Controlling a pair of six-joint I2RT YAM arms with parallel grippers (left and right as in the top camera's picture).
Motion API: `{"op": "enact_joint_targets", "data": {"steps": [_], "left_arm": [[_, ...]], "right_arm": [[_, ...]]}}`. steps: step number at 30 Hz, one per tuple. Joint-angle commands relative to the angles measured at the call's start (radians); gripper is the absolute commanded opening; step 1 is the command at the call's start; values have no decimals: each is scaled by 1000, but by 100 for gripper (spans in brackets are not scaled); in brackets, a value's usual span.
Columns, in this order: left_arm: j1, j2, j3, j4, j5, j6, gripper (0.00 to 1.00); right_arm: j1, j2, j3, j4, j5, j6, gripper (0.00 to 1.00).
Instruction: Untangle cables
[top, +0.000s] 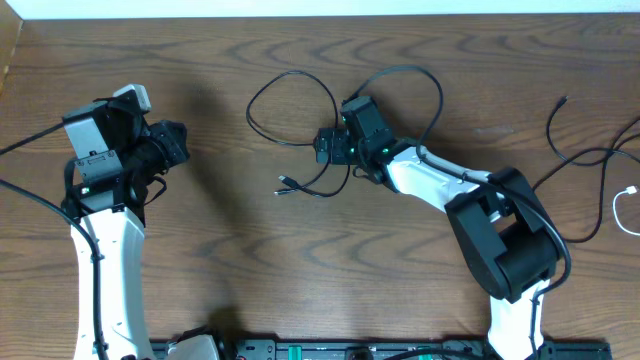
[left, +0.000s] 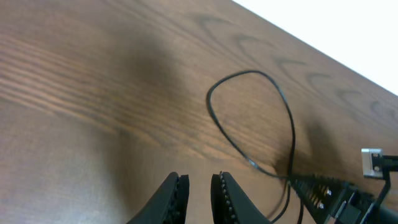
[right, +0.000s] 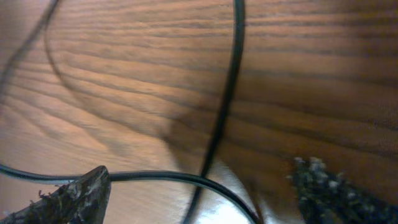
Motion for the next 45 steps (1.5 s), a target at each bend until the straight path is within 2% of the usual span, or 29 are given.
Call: {"op": "enact_joint_targets", "data": {"steps": [1, 7, 12, 15, 17, 20, 24, 26, 28, 34, 41, 45], "left_arm": [[-3, -9, 8, -19, -12, 20, 19], [-3, -9, 8, -34, -11, 20, 19], [-3, -9, 8, -55, -12, 21, 19], [-3, -9, 8, -55, -12, 21, 19], [-3, -9, 8, -55, -12, 21, 19], [-3, -9, 8, -55, -11, 21, 19], [-3, -9, 8, -55, -11, 20, 19], [-3, -9, 8, -55, -11, 20, 19], [-3, -9, 8, -55, -11, 20, 19], [-3, -9, 8, -58, -11, 20, 19], [-3, -9, 8, -59, -11, 20, 19], [-3, -9, 8, -65, -11, 20, 19]], "right_arm": [[6, 97, -24, -32, 4, -125, 89], [6, 158, -24, -57, 5, -171, 80], [8, 193, -24, -88, -8, -189, 82], [8, 196, -24, -107, -92, -246, 82], [8, 195, -24, -122, -221, -317, 83], [8, 195, -24, -174, -333, -388, 88], [12, 196, -24, -269, -290, -447, 89], [14, 196, -24, -270, -249, -446, 82], [15, 196, -24, -252, -202, -410, 73], [22, 196, -24, -163, -133, -246, 70], [42, 196, -24, -85, -33, 143, 64], [63, 196, -24, -75, 46, 243, 52]]}}
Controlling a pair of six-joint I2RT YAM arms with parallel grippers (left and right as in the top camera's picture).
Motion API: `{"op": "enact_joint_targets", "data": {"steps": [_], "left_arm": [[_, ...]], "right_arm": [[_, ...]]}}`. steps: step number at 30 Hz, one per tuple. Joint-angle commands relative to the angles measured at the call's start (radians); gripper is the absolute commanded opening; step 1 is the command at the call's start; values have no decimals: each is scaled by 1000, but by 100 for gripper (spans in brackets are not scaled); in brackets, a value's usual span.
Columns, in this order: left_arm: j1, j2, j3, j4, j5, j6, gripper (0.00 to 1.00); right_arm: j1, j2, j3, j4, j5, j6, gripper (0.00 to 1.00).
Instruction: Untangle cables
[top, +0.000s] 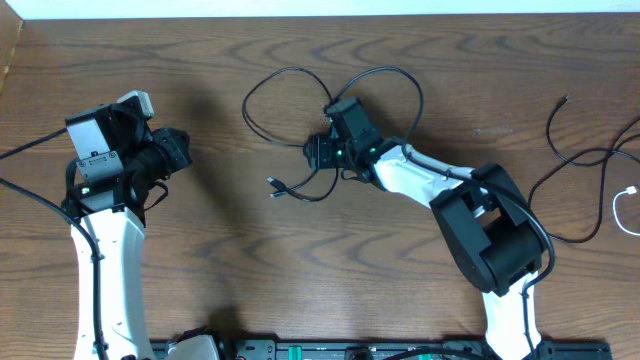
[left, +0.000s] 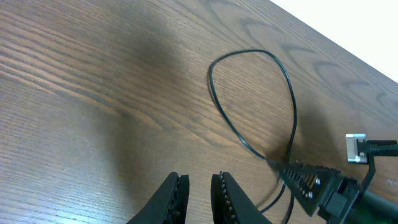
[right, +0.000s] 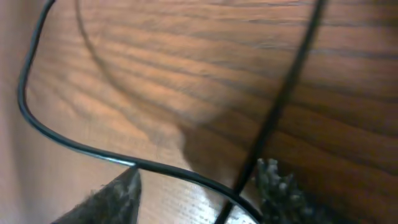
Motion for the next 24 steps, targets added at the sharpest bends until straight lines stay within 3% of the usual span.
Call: {"op": "enact_joint_targets", "data": {"steps": [1, 16, 24], "left_arm": [[-3, -9, 8, -6, -5, 20, 19], [-3, -9, 8, -6, -5, 20, 19], [-3, -9, 8, -6, -5, 20, 19]], "right_arm": [[31, 129, -85, -61, 145, 212, 50], [50, 129, -85, -119, 169, 173, 1], [52, 128, -85, -227, 130, -62, 1]]}}
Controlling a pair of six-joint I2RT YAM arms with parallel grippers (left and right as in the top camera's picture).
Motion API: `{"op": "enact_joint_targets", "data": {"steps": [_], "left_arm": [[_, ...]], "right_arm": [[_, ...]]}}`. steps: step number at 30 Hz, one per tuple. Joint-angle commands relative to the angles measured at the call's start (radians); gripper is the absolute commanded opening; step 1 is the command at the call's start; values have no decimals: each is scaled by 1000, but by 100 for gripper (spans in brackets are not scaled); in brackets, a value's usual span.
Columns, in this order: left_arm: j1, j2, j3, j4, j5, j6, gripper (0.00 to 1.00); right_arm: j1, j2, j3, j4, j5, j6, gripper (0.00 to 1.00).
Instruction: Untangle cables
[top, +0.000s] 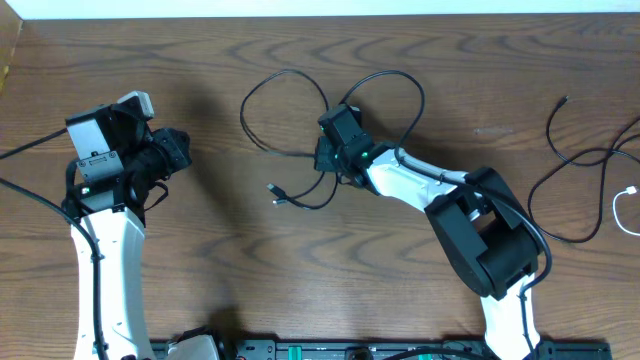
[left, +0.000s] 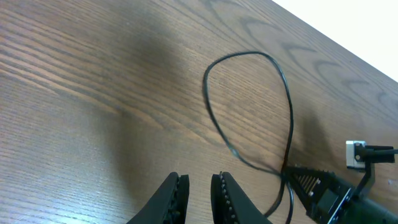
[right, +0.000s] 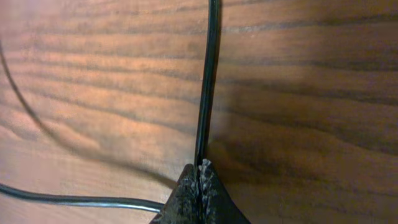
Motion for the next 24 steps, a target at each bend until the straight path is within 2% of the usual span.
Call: {"op": "enact_joint_targets", "data": {"steps": [1, 9, 15, 16, 19, 21, 23, 24], "left_arm": [[-3, -9, 8, -3, -5, 20, 19], [-3, -9, 8, -3, -5, 20, 19], [-3, -9, 8, -3, -5, 20, 19], [-3, -9, 8, -3, -5, 20, 19], [-3, -9, 8, -3, -5, 20, 19], [-3, -9, 8, -3, -5, 20, 19], [-3, -9, 8, -3, -5, 21, 19], [-3, -9, 8, -3, -5, 20, 19]], "right_arm": [[14, 130, -94, -148, -60, -171, 1], [14, 130, -94, -394, -53, -283, 1], [14, 130, -94, -404, 2, -311, 1], [14, 130, -94, -383, 26, -314, 20], [15, 130, -94, -324, 30, -443, 57], [18, 130, -94, -299, 31, -537, 71], [18, 130, -94, -289, 31, -628, 79], [18, 130, -94, -289, 31, -658, 80]]}}
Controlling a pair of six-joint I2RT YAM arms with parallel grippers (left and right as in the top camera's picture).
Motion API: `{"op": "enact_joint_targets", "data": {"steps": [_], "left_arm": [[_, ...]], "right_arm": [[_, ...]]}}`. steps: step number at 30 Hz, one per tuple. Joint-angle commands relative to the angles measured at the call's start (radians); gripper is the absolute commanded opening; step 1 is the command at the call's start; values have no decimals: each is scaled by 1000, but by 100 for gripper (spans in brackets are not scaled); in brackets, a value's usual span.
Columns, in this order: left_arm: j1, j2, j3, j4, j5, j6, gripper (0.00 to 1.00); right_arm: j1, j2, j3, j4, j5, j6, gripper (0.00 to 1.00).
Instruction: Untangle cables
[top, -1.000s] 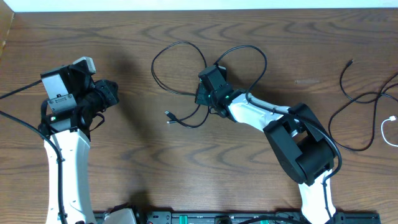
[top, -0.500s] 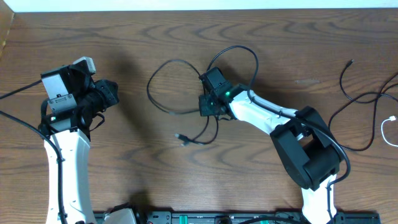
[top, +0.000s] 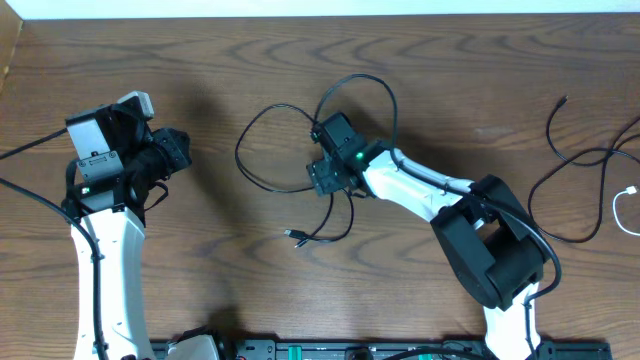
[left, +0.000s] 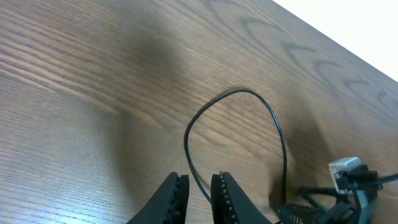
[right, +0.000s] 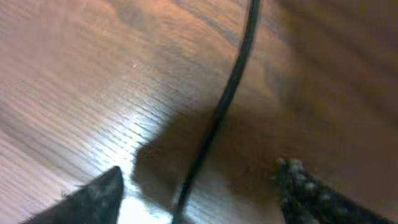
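Note:
A thin black cable (top: 297, 236) lies in tangled loops at mid table, its plug end nearest the front. My right gripper (top: 322, 183) hovers low over the tangle with its fingers wide apart. In the right wrist view a strand of the cable (right: 219, 115) runs across the gap of the gripper (right: 200, 168), touching neither finger. My left gripper (top: 178, 148) stays at the left, well away from the tangle. In the left wrist view its fingers (left: 177, 196) stand a narrow gap apart, holding nothing, and one cable loop (left: 239, 92) shows ahead of them.
More cables lie at the right edge of the table (top: 200, 250): a black one (top: 570, 150) and a white one (top: 625, 210). The left arm's own lead trails off the left side.
My right gripper was shut on a cable strand; now it is open and sits nearer the table's front. The tangle has shifted toward the front, its plug end furthest. The left arm has not moved.
My right gripper stood open over the crossing strands at first, then open a little further left. Then it was shut on one strand. Now it is open again and the loops lie lower on the table in a new shape. The left gripper stayed put throughout.

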Motion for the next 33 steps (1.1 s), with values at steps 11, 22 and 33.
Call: {"op": "enact_joint_targets", "data": {"steps": [11, 22, 33], "left_arm": [[-3, -9, 8, -3, -5, 20, 19], [-3, -9, 8, -3, -5, 21, 19], [-3, -9, 8, -2, -5, 21, 19]], "right_arm": [[-11, 169, -117, -151, 4, -208, 71], [-3, 32, -115, -68, -18, -153, 77], [-2, -8, -116, -109, -68, -117, 79]]}}
